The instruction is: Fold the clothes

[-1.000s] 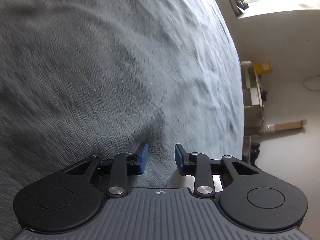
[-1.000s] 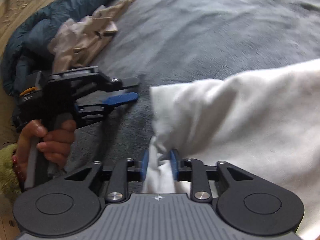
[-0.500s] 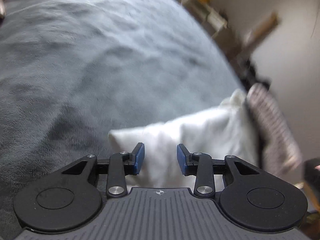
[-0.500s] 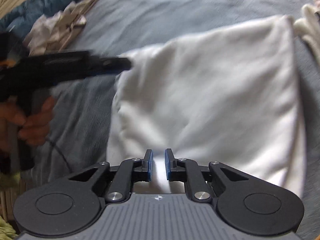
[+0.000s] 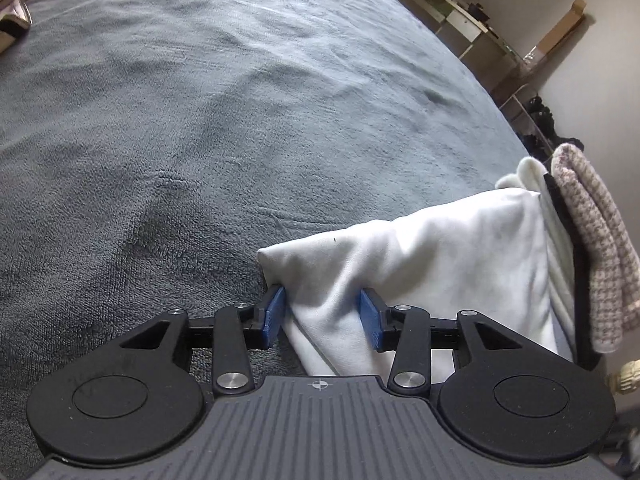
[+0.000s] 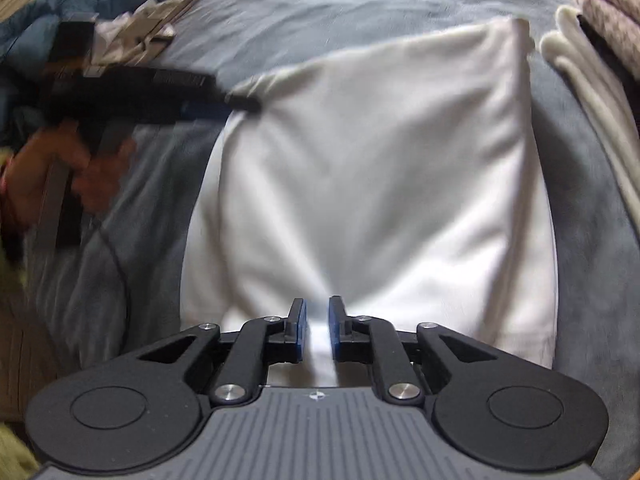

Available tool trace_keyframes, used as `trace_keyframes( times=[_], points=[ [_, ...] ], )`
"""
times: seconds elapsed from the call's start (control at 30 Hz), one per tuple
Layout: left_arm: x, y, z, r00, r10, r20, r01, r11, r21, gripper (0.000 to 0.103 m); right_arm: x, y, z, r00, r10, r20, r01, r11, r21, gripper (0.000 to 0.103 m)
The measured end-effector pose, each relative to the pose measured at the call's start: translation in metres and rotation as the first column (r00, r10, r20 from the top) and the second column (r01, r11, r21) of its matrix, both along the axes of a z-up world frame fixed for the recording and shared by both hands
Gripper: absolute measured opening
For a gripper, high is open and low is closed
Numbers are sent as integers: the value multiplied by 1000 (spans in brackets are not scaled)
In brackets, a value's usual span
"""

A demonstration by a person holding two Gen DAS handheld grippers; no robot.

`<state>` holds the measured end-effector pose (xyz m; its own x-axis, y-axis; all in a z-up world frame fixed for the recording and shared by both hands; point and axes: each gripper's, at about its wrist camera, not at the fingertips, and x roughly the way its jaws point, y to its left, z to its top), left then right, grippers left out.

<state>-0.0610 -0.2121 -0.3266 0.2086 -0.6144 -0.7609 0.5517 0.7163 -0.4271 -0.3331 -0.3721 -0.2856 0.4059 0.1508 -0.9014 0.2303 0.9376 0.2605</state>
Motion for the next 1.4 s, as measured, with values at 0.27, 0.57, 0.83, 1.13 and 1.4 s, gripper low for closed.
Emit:
trace_keyframes(
  times=[0.27, 0.57, 0.83, 1.13, 1.4],
  points=[
    [-30, 11, 39, 991, 96, 97, -104, 992, 75, 44, -32, -6, 36, 994, 84, 67, -82, 996, -26, 12],
    [-139, 21, 41, 962, 95, -257, -88, 995, 37, 44, -33, -65, 38, 992, -108, 70, 107, 994, 14, 36],
    [-177, 9, 13, 927, 193, -322, -169, 980, 102, 43, -46, -109, 4, 949, -306, -70, 314, 912, 266, 42],
    [-186, 6, 19, 926, 217, -309, -200, 976, 85, 6, -40, -102, 12, 978, -206, -33, 208, 948, 240, 11],
    [-203, 1, 9, 946, 165, -280, -133, 983, 129, 11, -41, -86, 5, 998, -57, -29, 59, 995, 81, 16]
  ],
)
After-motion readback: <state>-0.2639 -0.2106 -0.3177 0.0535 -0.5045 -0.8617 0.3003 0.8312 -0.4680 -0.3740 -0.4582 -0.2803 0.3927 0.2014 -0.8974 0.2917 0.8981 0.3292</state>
